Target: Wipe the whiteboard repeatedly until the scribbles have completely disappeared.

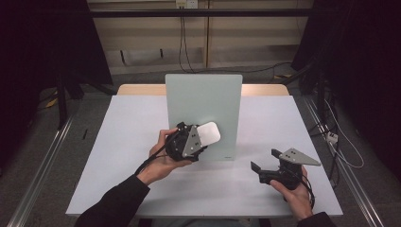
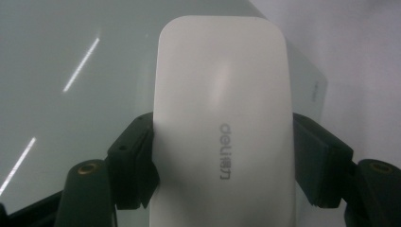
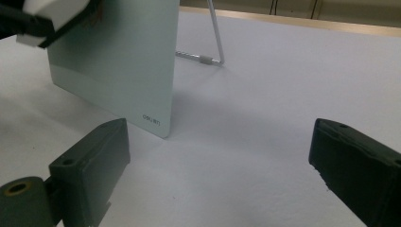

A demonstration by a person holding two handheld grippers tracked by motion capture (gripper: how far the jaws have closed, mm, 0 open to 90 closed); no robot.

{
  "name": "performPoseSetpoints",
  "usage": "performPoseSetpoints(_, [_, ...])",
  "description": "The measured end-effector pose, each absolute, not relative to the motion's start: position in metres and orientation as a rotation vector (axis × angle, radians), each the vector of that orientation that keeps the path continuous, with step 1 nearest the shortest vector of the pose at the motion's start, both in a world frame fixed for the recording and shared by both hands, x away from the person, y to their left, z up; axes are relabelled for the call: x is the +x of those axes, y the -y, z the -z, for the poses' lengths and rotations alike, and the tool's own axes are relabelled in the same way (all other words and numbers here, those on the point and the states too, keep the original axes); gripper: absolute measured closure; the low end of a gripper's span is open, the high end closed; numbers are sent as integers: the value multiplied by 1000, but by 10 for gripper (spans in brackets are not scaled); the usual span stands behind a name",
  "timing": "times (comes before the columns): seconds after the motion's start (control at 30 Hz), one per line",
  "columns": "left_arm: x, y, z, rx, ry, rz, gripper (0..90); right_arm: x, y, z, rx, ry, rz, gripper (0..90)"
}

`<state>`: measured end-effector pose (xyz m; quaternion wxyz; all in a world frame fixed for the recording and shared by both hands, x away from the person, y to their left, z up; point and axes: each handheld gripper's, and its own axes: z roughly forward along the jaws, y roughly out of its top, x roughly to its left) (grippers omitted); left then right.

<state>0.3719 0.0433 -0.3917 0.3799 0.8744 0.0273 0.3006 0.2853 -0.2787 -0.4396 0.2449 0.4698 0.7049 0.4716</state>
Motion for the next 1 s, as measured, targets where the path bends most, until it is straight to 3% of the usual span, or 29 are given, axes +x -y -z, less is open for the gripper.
performPoseSetpoints(0.53, [362, -32, 413, 2295, -36, -722, 312, 286, 279, 440, 1283, -1925, -1290, 59])
performPoseSetpoints(1.0, [390, -45, 356, 2104, -181, -750, 311, 286, 279, 440, 1284, -1925, -1289, 59])
